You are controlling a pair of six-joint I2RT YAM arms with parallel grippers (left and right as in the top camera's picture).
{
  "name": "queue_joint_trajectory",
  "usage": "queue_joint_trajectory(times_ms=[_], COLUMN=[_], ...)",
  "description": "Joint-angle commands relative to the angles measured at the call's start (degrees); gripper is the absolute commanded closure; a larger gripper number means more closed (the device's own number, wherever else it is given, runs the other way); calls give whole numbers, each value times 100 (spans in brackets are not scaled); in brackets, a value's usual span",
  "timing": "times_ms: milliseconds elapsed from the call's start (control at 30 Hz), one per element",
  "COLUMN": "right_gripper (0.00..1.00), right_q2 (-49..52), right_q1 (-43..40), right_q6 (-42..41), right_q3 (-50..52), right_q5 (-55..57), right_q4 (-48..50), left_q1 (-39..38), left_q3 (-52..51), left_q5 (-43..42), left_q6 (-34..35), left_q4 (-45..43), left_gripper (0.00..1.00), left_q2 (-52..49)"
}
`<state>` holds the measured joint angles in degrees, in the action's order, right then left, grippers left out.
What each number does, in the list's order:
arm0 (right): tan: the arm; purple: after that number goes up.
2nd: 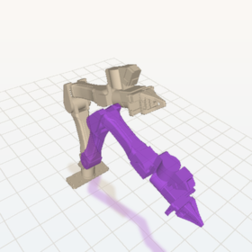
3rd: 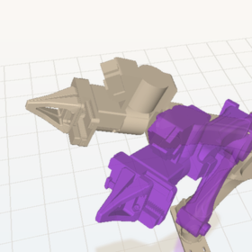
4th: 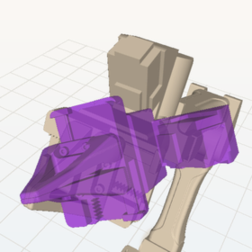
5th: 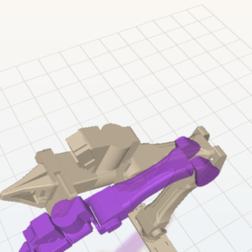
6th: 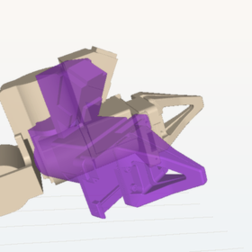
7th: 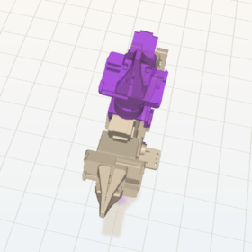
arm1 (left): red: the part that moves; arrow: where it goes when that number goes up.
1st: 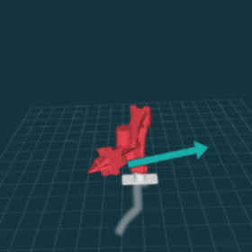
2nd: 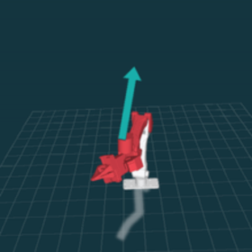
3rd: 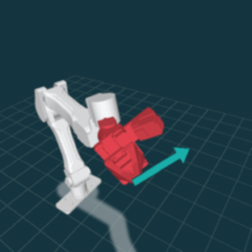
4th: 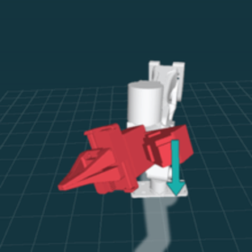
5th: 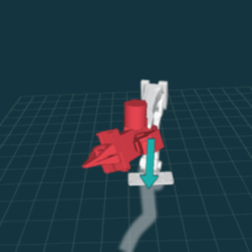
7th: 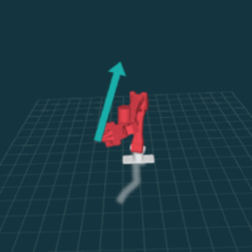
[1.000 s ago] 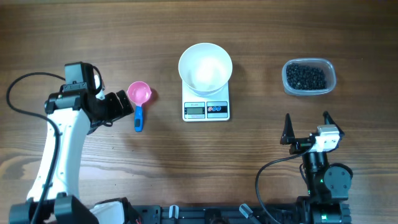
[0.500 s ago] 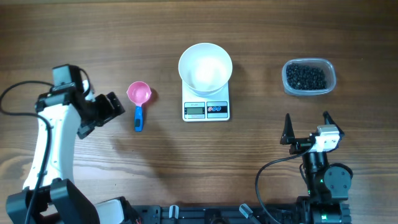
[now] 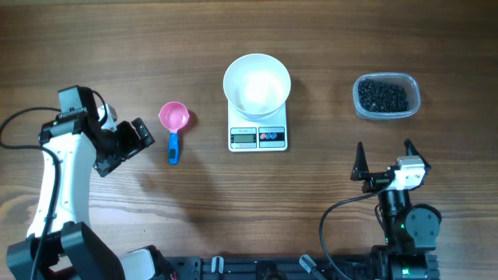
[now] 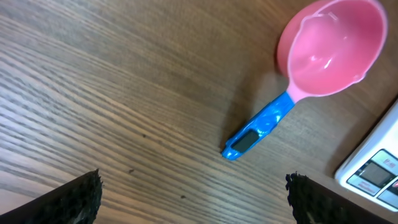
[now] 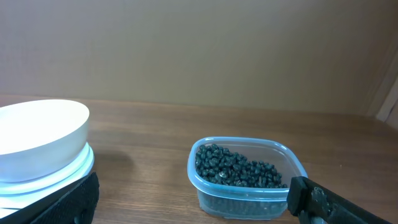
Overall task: Scoop item into bowl and weigh 150g on scale
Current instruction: 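Position the open left gripper above the scoop's blue handle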
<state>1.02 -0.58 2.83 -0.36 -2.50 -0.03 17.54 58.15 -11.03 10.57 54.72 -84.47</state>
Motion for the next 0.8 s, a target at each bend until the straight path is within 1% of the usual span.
queue_joint_trajectory(times_ms=[0, 533, 700, 767], right_gripper=[0, 0, 1, 0], right_q2=[2, 2, 2, 2], right_q1=[-24, -24, -24, -24], right_q6=[13, 15, 15, 15], right_q3=[7, 7, 7, 7], right_q5=[39, 39, 39, 39], right_q4=[13, 15, 15, 15], left_q1=[20, 13, -181, -280], left_q3=[-184, -201, -201, -201], left_q5=[-157, -315, -306, -304], left_q6=[-120, -162, -168, -293], left_q4=[-90, -136, -144, -153], left_gripper=[0, 0, 0, 0], left_q2=[-37, -68, -72, -72])
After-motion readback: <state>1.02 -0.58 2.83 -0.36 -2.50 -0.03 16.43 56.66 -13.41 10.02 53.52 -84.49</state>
